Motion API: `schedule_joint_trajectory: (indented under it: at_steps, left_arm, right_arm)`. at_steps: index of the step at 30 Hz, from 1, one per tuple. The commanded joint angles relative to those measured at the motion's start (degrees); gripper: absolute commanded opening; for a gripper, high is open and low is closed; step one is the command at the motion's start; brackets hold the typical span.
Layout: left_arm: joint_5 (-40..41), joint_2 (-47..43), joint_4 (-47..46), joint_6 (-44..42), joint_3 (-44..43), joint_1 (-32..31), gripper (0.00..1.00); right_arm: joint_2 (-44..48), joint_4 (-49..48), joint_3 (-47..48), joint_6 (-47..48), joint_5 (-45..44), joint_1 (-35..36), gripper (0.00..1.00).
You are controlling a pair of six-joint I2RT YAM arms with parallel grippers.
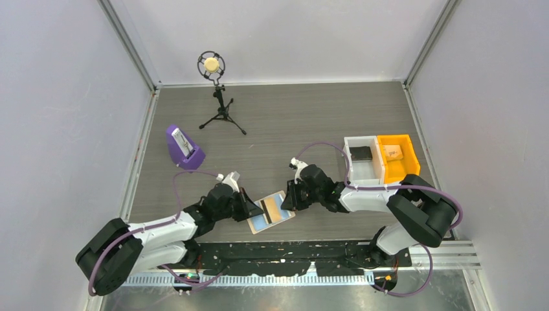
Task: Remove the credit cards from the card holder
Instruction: Remove the credit card from the card holder.
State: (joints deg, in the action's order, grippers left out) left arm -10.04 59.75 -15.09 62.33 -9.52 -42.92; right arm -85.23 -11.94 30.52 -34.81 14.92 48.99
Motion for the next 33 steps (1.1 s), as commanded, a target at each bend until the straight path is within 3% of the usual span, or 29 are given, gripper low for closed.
schedule_joint_trajectory:
  at_steps: [1, 11, 17, 21, 26, 33]
  left_arm:
    - [1.8, -2.0, 1.5, -1.3, 0.6, 0.4, 0.0]
    - [3.1, -7.8, 7.7, -0.7, -0.4, 0.4, 0.0]
    - [4.8, -10.7, 11.3, -0.7, -0.2, 0.4, 0.0]
    - [6.2, -13.1, 16.2, -0.8, -1.0, 0.5, 0.0]
    - [7.5, -16.3, 22.7, -2.1, -3.1, 0.7, 0.0]
    - [6.5, -17.8, 21.9, -1.8, -2.4, 1.0, 0.0]
  right_arm:
    - [1.1, 4.4, 0.1, 1.5, -1.6, 0.1, 0.22]
    - [13.1, 2.1, -1.3, 10.0, -8.0, 1.4, 0.25]
    - [15.6, 2.1, -0.2, 12.2, -13.3, 5.1, 0.26]
    - [14.9, 1.8, 0.8, 13.1, -14.1, 7.2, 0.32]
    - [13.5, -2.3, 0.5, 21.2, -23.4, 13.8, 0.33]
    - [4.5, 3.9, 8.1, 16.1, -23.5, 14.5, 0.33]
